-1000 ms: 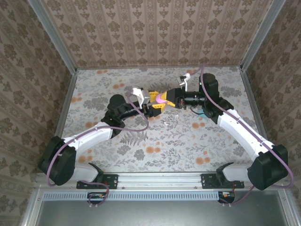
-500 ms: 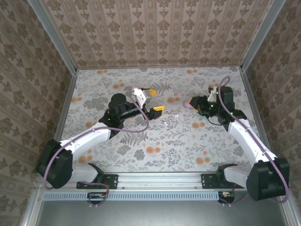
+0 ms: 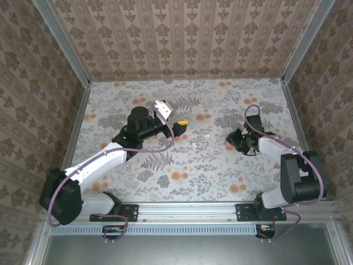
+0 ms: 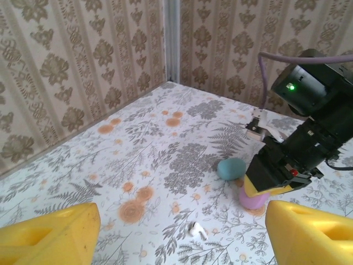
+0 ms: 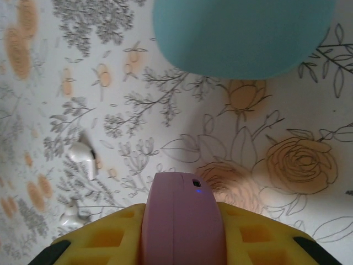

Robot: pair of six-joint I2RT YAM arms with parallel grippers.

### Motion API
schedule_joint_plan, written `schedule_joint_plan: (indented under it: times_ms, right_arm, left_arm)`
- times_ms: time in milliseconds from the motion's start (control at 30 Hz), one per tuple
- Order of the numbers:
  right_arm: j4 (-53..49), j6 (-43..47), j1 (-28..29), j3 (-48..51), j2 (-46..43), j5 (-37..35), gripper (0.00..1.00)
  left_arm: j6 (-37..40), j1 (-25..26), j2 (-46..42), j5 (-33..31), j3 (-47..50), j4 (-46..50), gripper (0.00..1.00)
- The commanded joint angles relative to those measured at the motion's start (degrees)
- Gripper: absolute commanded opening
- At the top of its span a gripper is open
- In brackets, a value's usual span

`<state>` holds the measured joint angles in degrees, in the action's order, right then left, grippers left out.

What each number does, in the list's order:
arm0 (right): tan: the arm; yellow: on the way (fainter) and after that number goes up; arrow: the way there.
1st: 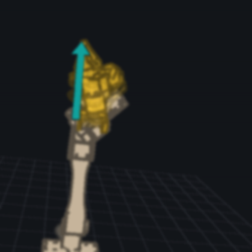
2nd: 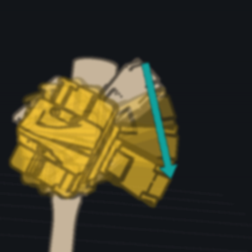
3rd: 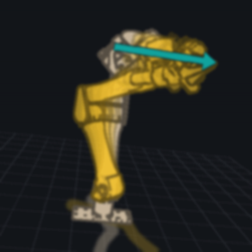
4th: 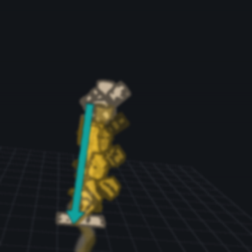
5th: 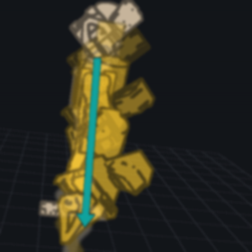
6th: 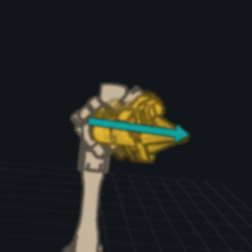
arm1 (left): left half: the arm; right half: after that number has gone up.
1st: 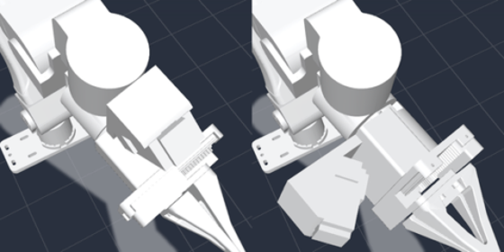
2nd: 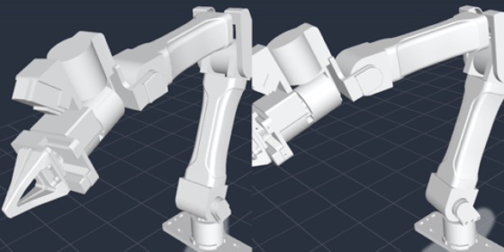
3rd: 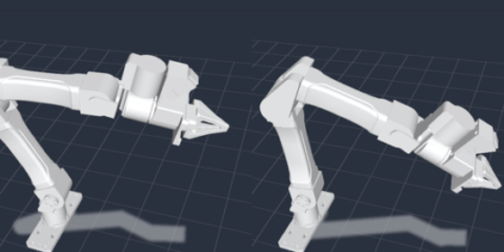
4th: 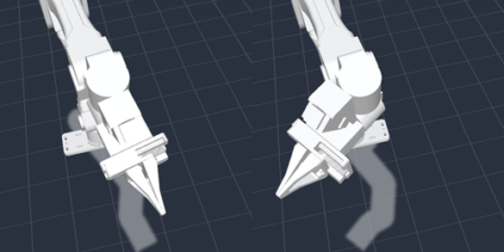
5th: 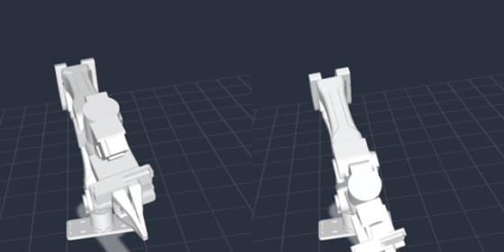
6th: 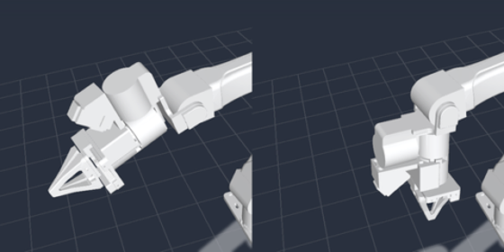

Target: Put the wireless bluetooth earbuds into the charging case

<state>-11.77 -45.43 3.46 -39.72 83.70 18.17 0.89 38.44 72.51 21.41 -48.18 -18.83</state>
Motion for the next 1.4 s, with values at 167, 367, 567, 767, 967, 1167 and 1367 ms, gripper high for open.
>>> schedule_joint_plan:
  times_ms: [167,367,567,767,967,1167,1367]
  right_arm:
    - [-3.12,3.63,-0.47,-1.73,2.57,-3.32,0.3]
    - [-5.93,3.86,-0.56,-2.73,3.19,-5.07,0.36]
    - [-8.65,5.0,-0.65,-2.37,0.73,-6.47,0.43]
    - [-11.55,6.54,-0.9,-2.92,-1.11,-7.89,0.5]
    - [-15.51,7.19,-1.09,-3.44,-4.95,-11.04,0.58]
    - [-17.9,7.18,-1.06,-3.82,-12.49,-12.86,0.6]
    - [-17.35,8.2,-0.65,-6.21,-17.16,-7.95,0.65]
  left_arm:
    - [-2.5,-1.26,0.72,-3.28,-3.89,5.73,0.78]
    - [-3.02,-1.44,1.82,-4.85,-5.71,8.38,0.78]
    - [-3.36,-2.52,3.66,-6.37,-8.23,12.44,0.77]
    - [-5.0,-4.79,6.15,-7.41,-10.43,15.52,0.77]
    - [-7.2,-8.29,9.58,-7.94,-13.26,20.63,0.76]
    - [-9.28,-11.99,16.49,-11.74,-18.98,29.67,0.77]
    - [-8.3,-16.35,30.63,-14.91,-30.96,40.73,0.81]
